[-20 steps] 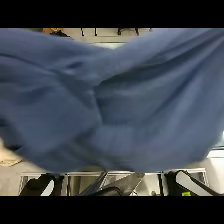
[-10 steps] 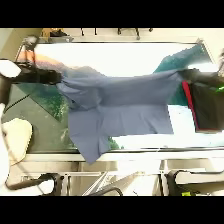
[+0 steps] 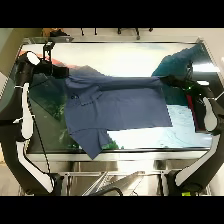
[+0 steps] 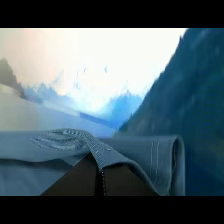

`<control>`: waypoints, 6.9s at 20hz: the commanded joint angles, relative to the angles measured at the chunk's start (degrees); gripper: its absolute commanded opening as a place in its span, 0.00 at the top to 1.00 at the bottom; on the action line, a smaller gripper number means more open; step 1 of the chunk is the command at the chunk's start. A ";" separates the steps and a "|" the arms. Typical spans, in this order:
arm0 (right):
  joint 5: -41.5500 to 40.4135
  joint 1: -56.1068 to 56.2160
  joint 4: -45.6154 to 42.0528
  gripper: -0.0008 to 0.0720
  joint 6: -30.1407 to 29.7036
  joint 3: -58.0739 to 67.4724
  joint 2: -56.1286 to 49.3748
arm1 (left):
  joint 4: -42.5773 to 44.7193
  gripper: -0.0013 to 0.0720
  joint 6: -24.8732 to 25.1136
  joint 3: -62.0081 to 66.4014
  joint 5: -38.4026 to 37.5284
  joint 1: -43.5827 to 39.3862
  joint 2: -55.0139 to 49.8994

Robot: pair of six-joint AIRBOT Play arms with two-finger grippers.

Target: Fold the shirts.

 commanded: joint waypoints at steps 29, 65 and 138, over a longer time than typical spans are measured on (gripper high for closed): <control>9.51 2.32 -25.38 0.96 2.99 12.13 -6.54 | 5.03 0.96 -7.28 -4.20 -12.87 -0.33 -2.12; 35.85 -8.66 -39.93 0.49 17.09 -16.06 10.16 | -17.90 0.05 -9.09 -87.95 9.81 1.53 45.57; 12.83 -2.69 -15.43 0.96 5.42 -22.14 12.83 | -9.20 0.96 -6.69 -28.89 1.92 -16.90 17.16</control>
